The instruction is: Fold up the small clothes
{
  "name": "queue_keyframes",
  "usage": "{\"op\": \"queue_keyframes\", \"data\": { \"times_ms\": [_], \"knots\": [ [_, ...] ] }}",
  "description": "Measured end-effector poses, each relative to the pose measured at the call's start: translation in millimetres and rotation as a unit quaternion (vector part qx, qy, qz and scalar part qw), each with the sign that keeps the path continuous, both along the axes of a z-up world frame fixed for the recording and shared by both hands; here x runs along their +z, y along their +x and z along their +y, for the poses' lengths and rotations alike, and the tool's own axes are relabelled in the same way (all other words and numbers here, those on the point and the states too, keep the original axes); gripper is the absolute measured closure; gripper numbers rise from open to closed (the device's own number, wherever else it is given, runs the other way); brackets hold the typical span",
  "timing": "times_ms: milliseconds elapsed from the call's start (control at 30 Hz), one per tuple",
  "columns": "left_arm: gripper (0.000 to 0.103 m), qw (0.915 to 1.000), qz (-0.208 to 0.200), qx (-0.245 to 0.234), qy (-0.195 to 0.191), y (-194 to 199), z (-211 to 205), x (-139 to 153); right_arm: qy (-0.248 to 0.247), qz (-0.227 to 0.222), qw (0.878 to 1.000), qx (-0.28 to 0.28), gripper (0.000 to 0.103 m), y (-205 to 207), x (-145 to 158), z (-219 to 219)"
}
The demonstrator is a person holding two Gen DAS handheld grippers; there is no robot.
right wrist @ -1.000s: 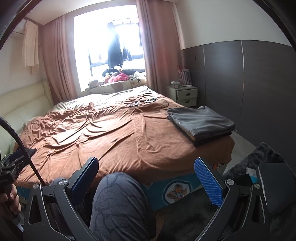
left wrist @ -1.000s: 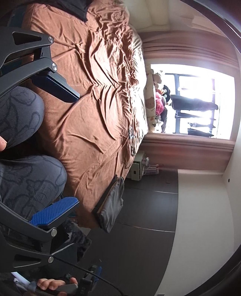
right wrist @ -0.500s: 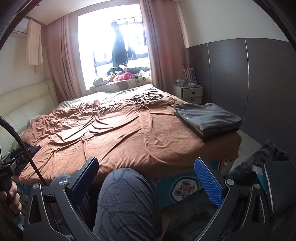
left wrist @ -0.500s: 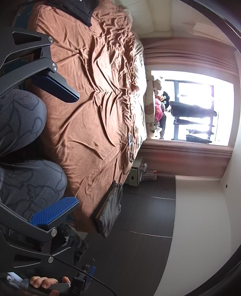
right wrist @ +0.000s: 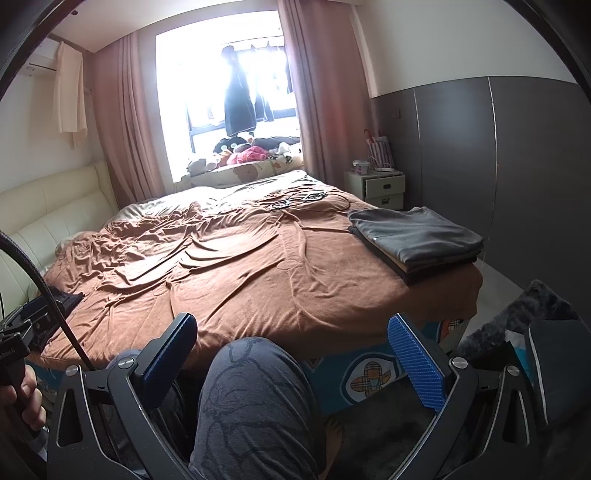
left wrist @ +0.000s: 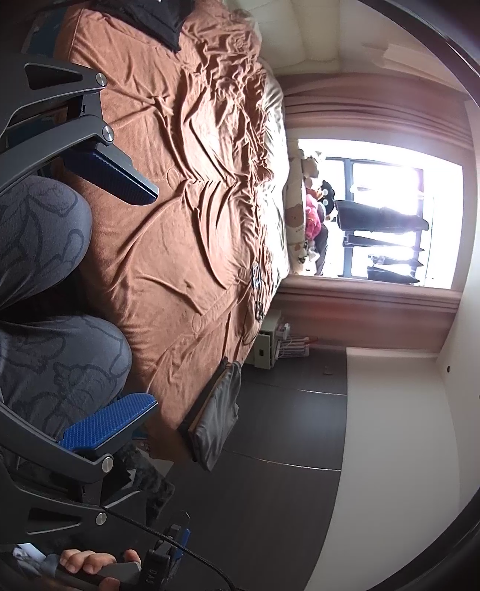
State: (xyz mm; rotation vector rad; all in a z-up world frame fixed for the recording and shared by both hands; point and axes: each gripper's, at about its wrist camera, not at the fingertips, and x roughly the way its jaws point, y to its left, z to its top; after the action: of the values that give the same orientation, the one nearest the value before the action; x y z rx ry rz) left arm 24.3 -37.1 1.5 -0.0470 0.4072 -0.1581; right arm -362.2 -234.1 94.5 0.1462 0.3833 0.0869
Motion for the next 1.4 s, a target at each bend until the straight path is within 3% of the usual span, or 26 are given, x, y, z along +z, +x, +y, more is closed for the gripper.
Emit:
{"op": "queue_keyframes", "data": {
  "times_ms": [1400],
  "knots": [
    [0.0, 0.9999, 0.002, 0.009, -0.006, -4.3, 4.7, -0.2, 0.002, 0.003, 1.0, 0.006, 0.0, -3.6, 3.0, 7.3]
  ]
}}
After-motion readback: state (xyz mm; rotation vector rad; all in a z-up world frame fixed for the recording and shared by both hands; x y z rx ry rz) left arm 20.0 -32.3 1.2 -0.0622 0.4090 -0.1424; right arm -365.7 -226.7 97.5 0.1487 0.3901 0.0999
